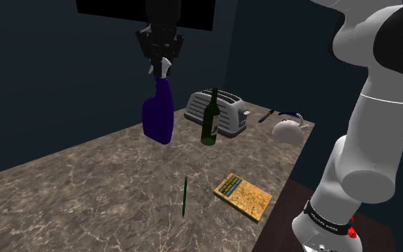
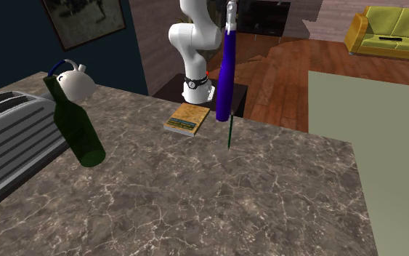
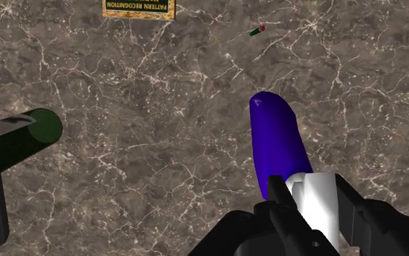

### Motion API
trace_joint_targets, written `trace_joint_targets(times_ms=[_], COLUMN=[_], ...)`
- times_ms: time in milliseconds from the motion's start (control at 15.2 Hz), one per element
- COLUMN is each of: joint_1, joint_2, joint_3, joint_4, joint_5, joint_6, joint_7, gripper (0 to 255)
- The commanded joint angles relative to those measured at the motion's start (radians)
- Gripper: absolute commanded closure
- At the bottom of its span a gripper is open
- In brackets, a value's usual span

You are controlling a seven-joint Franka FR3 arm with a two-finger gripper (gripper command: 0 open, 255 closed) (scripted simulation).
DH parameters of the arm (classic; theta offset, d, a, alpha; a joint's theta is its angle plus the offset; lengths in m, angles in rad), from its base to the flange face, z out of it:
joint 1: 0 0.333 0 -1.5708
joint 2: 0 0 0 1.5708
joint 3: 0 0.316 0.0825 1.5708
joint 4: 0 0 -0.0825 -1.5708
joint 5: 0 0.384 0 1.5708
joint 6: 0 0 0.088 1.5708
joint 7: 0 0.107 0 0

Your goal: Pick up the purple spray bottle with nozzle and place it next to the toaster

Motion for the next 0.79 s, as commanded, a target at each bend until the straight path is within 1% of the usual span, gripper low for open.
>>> trace_joint_targets(times_ms=[0, 528, 726], joint_1=[0.007, 0.053, -0.033], joint_2=[0.021, 0.124, 0.004], joint_3=[0.004, 0.018, -0.016], joint_4=[0.056, 0.304, 0.152], joint_5=[-0.011, -0.068, -0.001], joint_6=[-0.038, -0.194, -0.147], joint_7=[0.006, 0.028, -0.058], gripper=[255, 255, 255])
